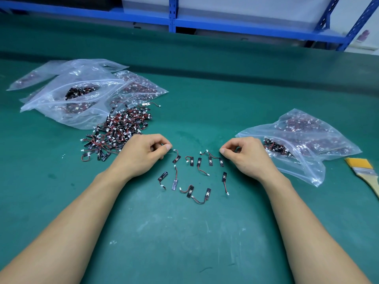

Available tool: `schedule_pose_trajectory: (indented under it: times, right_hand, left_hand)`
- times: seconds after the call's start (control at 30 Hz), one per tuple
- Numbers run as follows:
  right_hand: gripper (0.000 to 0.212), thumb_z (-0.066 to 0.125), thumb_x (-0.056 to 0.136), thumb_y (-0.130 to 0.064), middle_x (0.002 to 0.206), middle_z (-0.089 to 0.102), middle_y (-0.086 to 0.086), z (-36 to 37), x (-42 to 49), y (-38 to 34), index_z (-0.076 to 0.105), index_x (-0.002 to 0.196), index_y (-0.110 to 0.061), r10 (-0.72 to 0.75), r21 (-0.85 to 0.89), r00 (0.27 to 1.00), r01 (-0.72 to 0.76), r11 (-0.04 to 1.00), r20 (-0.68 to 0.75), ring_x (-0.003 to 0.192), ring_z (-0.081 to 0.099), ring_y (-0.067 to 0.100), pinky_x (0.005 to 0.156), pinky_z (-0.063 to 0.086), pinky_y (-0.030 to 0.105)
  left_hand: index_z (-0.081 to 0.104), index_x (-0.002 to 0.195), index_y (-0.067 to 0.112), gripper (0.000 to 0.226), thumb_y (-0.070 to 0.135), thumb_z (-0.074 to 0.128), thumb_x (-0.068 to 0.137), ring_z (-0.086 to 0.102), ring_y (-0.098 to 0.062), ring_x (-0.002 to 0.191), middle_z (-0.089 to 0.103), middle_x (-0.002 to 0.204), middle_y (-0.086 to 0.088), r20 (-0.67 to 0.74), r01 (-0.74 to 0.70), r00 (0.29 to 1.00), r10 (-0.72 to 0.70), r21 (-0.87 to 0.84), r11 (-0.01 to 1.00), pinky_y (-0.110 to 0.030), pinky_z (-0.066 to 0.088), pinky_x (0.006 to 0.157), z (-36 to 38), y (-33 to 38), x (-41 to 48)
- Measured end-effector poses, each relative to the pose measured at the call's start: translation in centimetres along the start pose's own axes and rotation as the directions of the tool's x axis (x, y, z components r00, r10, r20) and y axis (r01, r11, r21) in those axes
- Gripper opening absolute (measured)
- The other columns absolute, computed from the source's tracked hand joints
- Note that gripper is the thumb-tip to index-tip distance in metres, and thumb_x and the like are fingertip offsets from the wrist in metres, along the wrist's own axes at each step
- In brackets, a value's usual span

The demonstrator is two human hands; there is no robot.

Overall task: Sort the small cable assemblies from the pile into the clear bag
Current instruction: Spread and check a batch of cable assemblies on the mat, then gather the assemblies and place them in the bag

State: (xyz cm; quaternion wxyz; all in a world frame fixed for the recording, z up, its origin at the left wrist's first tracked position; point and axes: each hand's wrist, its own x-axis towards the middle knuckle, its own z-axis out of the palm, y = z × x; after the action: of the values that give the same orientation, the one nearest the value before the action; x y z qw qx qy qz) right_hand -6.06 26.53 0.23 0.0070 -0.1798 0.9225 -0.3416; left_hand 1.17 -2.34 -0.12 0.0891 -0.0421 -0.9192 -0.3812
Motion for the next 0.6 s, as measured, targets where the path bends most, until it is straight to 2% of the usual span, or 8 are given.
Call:
schedule_pose_trajectory:
  times: [0.13,0.27,0.37,0.43,0.53,0.6]
  right_hand:
    - [0.020,0.072,0.087,-0.027,0.072,0.065,-0.028,-0.1,0.0,0.0,0.071,0.069,-0.034,-0.003,0.012,1.000,0.003,1.000,0.001,0.069,0.058,-0.005,0.058,0.039,0.007]
    - [0.021,0.071,0.087,-0.028,0.072,0.065,-0.030,-0.1,0.0,0.1,0.070,0.068,-0.037,0.008,0.016,1.000,-0.008,1.000,0.003,0.070,0.058,-0.006,0.059,0.038,0.012]
    - [0.022,0.070,0.086,-0.029,0.071,0.064,-0.031,-0.1,0.1,0.3,0.069,0.066,-0.038,0.010,0.034,1.000,-0.010,0.999,0.002,0.070,0.058,-0.007,0.060,0.039,0.016]
    - [0.022,0.070,0.086,-0.030,0.072,0.065,-0.029,0.0,0.2,0.3,0.068,0.066,-0.039,0.010,0.041,1.000,-0.010,0.999,-0.003,0.072,0.059,-0.007,0.062,0.041,0.018]
    - [0.022,0.070,0.086,-0.030,0.069,0.067,-0.022,0.0,0.4,0.5,0.068,0.065,-0.039,0.013,0.045,1.000,-0.013,0.999,-0.013,0.072,0.059,-0.006,0.065,0.044,0.020]
    - [0.020,0.070,0.086,-0.031,0.070,0.068,-0.019,0.1,0.5,0.5,0.069,0.067,-0.038,0.013,0.044,1.000,-0.012,0.999,-0.012,0.072,0.059,-0.004,0.068,0.048,0.024]
  left_hand:
    - [0.073,0.091,0.027,0.008,0.022,0.067,0.093,0.050,-0.008,0.058,0.064,0.064,0.013,-0.023,-0.017,1.000,0.018,0.064,0.998,-0.021,0.038,0.061,0.0,0.1,-0.1]
    - [0.069,0.111,0.027,0.018,0.029,0.066,0.094,0.054,-0.011,0.086,0.064,0.093,0.021,-0.076,-0.088,0.992,0.098,0.126,0.988,-0.032,0.045,0.079,-0.1,0.7,-0.8]
    - [0.056,0.133,0.029,0.052,0.056,0.057,0.089,0.049,-0.009,0.116,0.057,0.125,0.017,0.047,-0.132,0.991,0.127,0.109,0.985,-0.028,0.038,0.102,0.2,1.5,-1.8]
    - [0.039,0.148,0.032,0.082,0.075,0.051,0.080,0.033,-0.004,0.139,0.041,0.149,0.016,0.203,-0.152,0.971,0.123,0.132,0.980,-0.025,0.025,0.116,0.9,2.1,-2.5]
    - [0.020,0.157,0.035,0.111,0.094,0.045,0.066,0.006,0.003,0.149,0.012,0.163,0.019,0.324,-0.226,0.936,0.136,0.258,0.939,-0.028,0.008,0.123,2.9,3.1,-2.9]
    - [0.014,0.158,0.035,0.118,0.099,0.042,0.062,-0.001,0.001,0.150,0.004,0.164,0.019,0.341,-0.262,0.928,0.149,0.317,0.912,-0.031,0.004,0.125,4.3,4.1,-2.6]
